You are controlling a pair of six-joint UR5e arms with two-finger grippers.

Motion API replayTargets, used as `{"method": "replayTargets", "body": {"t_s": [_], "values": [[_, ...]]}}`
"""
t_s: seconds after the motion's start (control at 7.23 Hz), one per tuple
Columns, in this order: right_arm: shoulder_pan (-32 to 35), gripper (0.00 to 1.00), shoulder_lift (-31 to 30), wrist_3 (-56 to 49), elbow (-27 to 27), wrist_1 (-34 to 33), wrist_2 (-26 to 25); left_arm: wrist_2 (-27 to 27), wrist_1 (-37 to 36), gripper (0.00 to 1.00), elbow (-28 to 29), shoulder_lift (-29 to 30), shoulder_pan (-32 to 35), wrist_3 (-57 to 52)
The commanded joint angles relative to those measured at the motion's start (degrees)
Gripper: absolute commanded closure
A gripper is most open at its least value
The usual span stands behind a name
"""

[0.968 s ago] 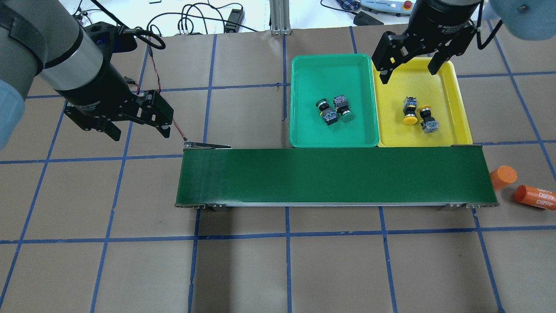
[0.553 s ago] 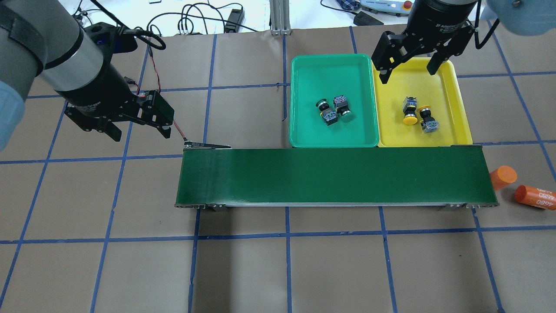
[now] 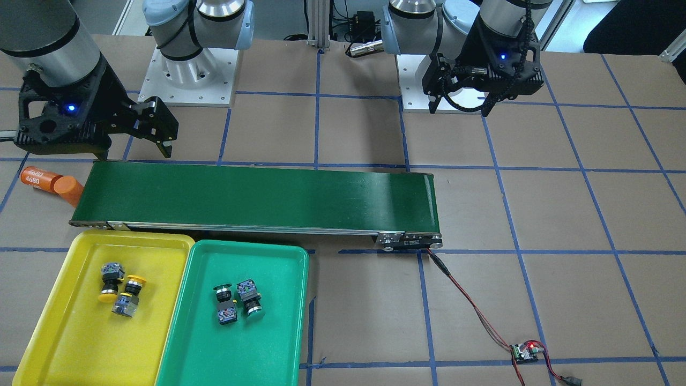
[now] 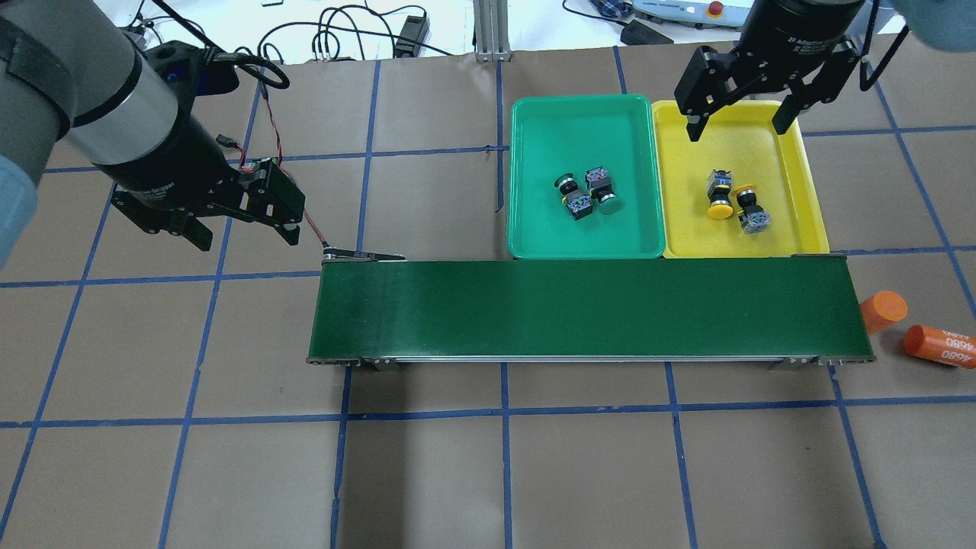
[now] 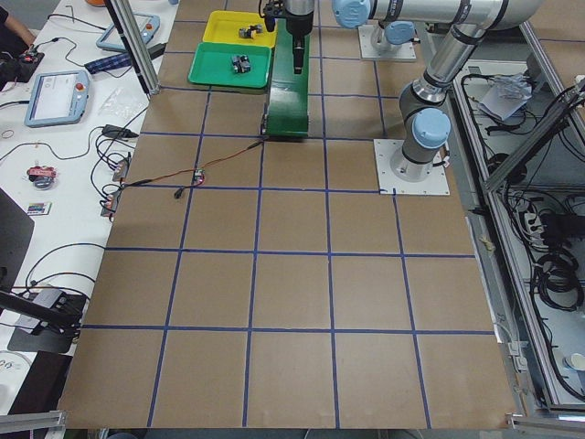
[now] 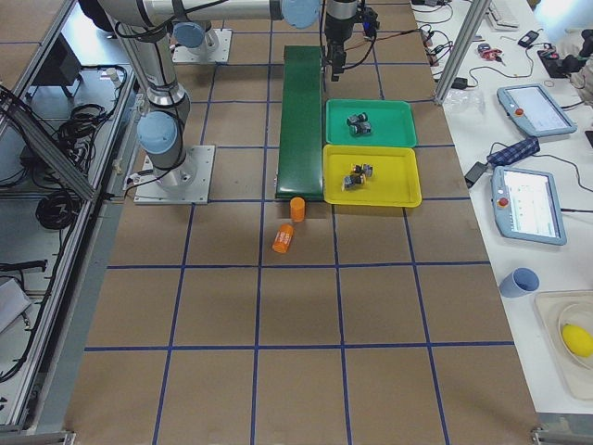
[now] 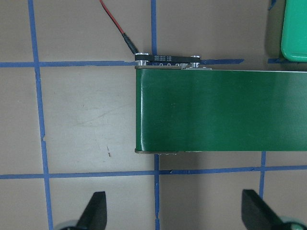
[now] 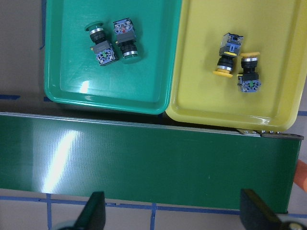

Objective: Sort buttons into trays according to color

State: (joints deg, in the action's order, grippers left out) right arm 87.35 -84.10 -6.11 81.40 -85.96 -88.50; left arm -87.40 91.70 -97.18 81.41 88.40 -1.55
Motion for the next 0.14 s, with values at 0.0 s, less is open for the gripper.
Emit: {"method": "replayTargets", "body": {"t_s": [0.0], "values": [[-0.17, 0.00, -0.01, 0.05, 0.07, 0.44, -0.10, 0.29, -0.03, 0.00, -0.29, -0.38, 0.02, 0.06]]}}
